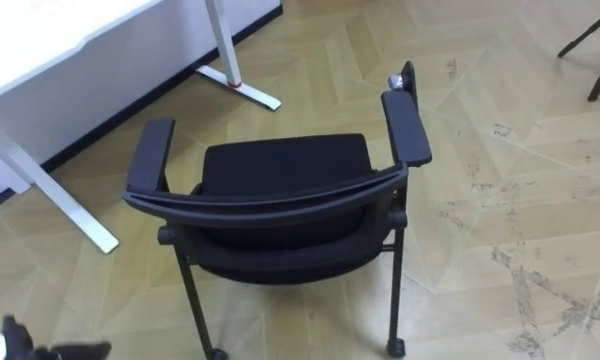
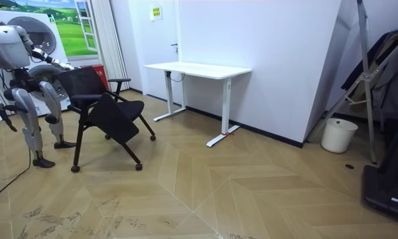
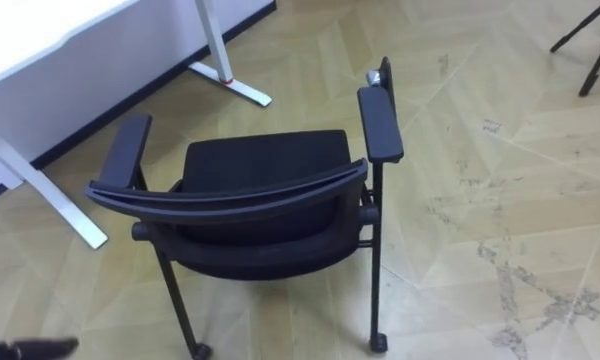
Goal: Push chair
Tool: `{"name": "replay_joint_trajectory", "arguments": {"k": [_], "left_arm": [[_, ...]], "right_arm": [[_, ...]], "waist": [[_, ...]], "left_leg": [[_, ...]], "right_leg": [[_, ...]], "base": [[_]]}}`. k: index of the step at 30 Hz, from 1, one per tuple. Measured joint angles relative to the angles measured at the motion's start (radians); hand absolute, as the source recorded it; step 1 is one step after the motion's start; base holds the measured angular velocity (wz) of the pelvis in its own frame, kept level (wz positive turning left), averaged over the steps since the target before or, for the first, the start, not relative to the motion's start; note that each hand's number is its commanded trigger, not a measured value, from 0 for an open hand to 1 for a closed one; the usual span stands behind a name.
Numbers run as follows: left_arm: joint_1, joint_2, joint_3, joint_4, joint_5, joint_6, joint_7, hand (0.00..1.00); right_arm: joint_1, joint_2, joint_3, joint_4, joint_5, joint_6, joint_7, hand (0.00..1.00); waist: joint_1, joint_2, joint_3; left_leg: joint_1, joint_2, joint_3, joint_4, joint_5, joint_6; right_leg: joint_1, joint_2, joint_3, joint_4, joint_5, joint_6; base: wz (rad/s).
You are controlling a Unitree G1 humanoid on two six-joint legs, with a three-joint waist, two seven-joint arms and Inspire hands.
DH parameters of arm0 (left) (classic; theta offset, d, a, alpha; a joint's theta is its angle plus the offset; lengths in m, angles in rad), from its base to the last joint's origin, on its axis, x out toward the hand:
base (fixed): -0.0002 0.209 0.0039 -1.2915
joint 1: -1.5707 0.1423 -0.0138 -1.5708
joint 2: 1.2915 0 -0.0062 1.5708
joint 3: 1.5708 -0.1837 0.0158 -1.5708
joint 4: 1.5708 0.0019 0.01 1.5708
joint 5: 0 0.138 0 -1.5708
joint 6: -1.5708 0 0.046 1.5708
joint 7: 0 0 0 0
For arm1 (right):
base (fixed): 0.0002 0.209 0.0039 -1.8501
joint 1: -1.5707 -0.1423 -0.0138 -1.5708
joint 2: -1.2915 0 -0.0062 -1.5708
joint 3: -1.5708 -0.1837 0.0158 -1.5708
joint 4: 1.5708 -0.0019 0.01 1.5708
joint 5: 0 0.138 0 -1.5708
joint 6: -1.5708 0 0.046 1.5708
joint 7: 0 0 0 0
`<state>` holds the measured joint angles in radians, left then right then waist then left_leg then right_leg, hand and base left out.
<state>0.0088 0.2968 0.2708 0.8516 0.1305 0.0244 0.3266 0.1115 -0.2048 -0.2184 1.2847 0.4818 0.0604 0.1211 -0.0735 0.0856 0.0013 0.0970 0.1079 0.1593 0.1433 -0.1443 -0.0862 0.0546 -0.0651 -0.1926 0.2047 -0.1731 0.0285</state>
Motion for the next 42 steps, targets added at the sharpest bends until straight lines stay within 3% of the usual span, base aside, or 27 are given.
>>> {"name": "replay_joint_trajectory", "arguments": {"k": [4,9,18,22,31,35,40,42], "left_arm": [[-0.005,0.005,0.0,-0.188,0.049,-0.003,0.031,0.0],[-0.059,0.011,0.001,-0.299,0.171,-0.006,0.057,0.0],[-0.073,0.011,-0.007,-0.562,0.307,0.038,0.11,0.0],[-0.074,0.011,-0.07,-0.659,0.397,0.046,0.126,0.0],[-0.074,0.011,-0.187,-0.714,0.63,0.061,0.092,0.0],[-0.082,0.016,-0.249,-0.732,0.668,0.063,0.043,0.0],[-0.085,0.083,-0.336,-0.825,0.668,0.08,-0.105,0.0],[-0.086,0.114,-0.362,-0.854,0.668,0.082,-0.157,0.0]], "right_arm": [[-0.003,-0.001,0.0,0.002,-0.014,-0.001,0.004,0.0],[-0.012,-0.001,0.0,0.001,-0.025,-0.001,0.001,0.0],[-0.011,-0.003,0.001,0.006,0.003,0.008,-0.013,0.0],[-0.007,-0.003,0.034,0.008,0.018,0.006,-0.016,0.0],[-0.019,-0.004,0.05,0.012,0.024,0.003,0.005,0.0],[-0.036,-0.009,0.064,0.042,0.026,0.001,0.01,0.0],[-0.058,-0.012,0.068,0.043,0.028,-0.005,0.04,0.0],[-0.06,-0.014,0.068,0.044,0.024,-0.007,0.043,0.0]], "waist": [[-0.002,0.006,-0.0001],[-0.002,0.008,-0.0011],[-0.015,0.007,-0.0006],[-0.015,0.0,0.0039],[-0.036,-0.004,0.006],[-0.044,-0.003,0.0058],[-0.082,0.003,0.0066],[-0.09,0.011,0.0116]], "left_leg": [[-0.002,0.0,-0.001,0.0,0.0,0.0],[-0.008,-0.001,-0.001,0.001,0.0,0.0],[-0.015,-0.002,-0.001,0.008,0.0,0.0],[-0.017,-0.002,0.0,0.007,0.0,0.0],[-0.023,-0.005,-0.001,0.005,0.0,0.0],[-0.021,-0.005,0.001,0.005,0.0,0.0],[-0.03,-0.005,-0.002,0.004,0.0,0.0],[-0.028,-0.006,-0.008,0.004,0.0,0.0]], "right_leg": [[-0.004,0.0,0.0,-0.001,0.0,0.0],[-0.001,0.0,-0.002,-0.002,0.0,0.0],[-0.004,0.0,0.002,-0.021,0.0,0.0],[0.0,0.001,0.006,-0.02,0.0,0.0],[-0.001,0.0,0.012,-0.032,0.0,0.0],[0.0,0.0,0.014,-0.032,0.0,0.0],[0.002,0.0,0.006,-0.034,0.0,0.0],[0.002,0.0,0.013,-0.035,0.0,0.0]], "base": [[0.0],[0.01],[0.0],[0.0],[-0.01],[0.0],[0.08],[0.0]]}}
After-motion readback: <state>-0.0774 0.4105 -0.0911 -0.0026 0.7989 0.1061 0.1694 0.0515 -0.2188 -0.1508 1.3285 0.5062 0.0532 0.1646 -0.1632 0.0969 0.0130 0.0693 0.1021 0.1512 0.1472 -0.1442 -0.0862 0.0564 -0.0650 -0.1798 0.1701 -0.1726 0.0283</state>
